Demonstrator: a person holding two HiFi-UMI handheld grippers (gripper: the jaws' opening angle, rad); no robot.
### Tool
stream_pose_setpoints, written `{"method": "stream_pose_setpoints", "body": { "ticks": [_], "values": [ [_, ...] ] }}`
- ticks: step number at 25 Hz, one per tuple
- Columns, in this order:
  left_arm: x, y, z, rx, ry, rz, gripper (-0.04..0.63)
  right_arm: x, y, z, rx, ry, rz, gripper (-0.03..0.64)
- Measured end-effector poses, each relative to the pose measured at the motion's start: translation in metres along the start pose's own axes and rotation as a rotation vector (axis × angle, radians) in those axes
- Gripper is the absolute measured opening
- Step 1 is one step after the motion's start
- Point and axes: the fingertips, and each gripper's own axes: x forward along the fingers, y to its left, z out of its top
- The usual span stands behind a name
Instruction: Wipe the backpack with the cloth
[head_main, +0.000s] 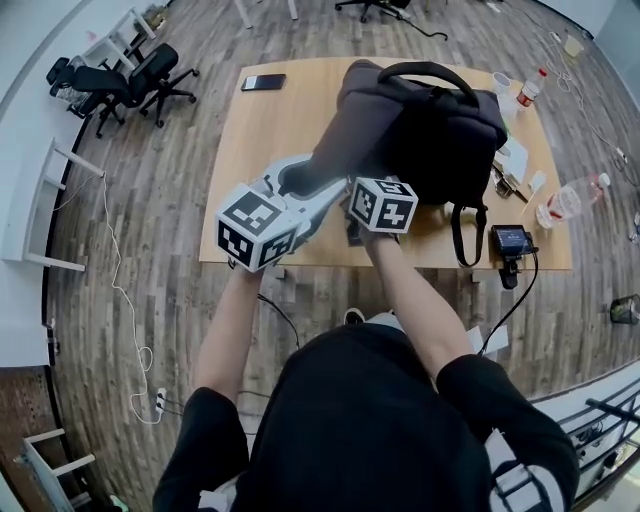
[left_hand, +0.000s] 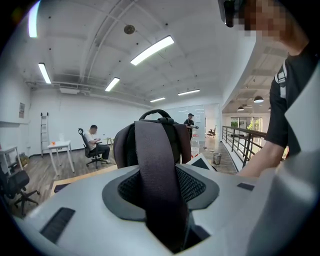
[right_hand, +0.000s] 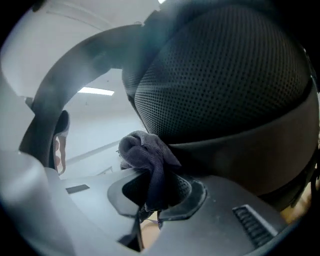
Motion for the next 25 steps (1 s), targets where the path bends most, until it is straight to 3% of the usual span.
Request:
{"method": "stream_pose_setpoints", "body": {
  "ticks": [3, 5, 11, 15, 25],
  "values": [
    [-0.003, -0.001, 0.002, 0.004, -0.003, 0.004, 0.19, -0.001, 0.0, 0.0, 0.13, -0.02, 0.023, 0.049],
    [-0.005, -0.002, 0.001, 0.009, -0.003, 0.001, 0.19, -0.014, -0.008, 0.0, 0.16, -0.042, -0.006, 0.049],
    [-0.002, 0.002, -0.003, -0.001, -0.018, -0.005, 0.189, -0.074, -0.054, 0.012, 0.148, -0.117, -0.105, 0.049],
    [0.003, 0.004, -0.008, -0.014, -0.03, -0.006, 0.187, -0.104, -0.08, 0.019, 0.084, -0.128, -0.157, 0.051],
    [0.012, 0.005, -0.014, -0.042, -0.063, -0.019, 0.184, -0.148, -0.158, 0.031, 0.075, -0.151, -0.313, 0.051]
  ]
}}
